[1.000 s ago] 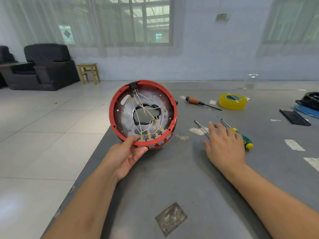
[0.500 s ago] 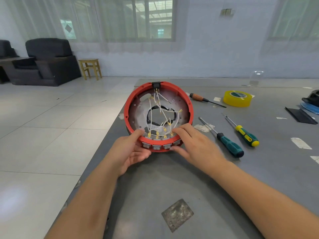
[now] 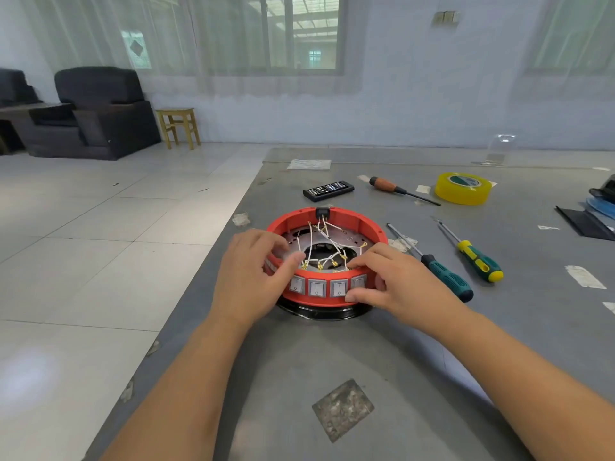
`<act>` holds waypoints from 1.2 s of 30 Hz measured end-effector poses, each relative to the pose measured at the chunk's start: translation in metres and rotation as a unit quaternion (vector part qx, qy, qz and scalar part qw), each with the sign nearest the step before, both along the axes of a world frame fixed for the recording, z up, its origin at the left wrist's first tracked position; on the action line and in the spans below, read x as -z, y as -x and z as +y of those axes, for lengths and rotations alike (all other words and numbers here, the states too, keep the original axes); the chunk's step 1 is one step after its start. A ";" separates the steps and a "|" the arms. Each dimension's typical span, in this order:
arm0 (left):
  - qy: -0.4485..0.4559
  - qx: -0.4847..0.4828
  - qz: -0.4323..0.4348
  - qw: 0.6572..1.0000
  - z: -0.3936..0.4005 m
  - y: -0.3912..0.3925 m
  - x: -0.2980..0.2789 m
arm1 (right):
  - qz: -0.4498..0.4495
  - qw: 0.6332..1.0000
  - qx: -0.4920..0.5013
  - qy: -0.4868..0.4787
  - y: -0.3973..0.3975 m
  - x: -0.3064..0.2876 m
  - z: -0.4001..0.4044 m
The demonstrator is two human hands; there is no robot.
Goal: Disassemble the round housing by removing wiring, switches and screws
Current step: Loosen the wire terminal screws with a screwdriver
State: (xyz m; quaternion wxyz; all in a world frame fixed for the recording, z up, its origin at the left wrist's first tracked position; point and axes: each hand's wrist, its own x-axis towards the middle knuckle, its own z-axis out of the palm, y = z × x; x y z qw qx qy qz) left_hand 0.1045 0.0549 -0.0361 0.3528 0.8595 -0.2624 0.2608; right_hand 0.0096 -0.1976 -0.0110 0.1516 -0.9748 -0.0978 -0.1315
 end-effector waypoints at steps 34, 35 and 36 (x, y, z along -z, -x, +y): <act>-0.024 0.161 0.079 0.983 0.014 -0.001 0.022 | 0.088 0.994 -0.065 0.029 -0.080 -0.041 0.047; -0.023 0.159 0.079 0.984 0.014 -0.001 0.022 | 0.082 0.994 -0.057 0.036 -0.079 -0.041 0.047; -0.022 0.157 0.078 0.984 0.014 -0.001 0.023 | 0.078 0.995 -0.051 0.035 -0.079 -0.041 0.047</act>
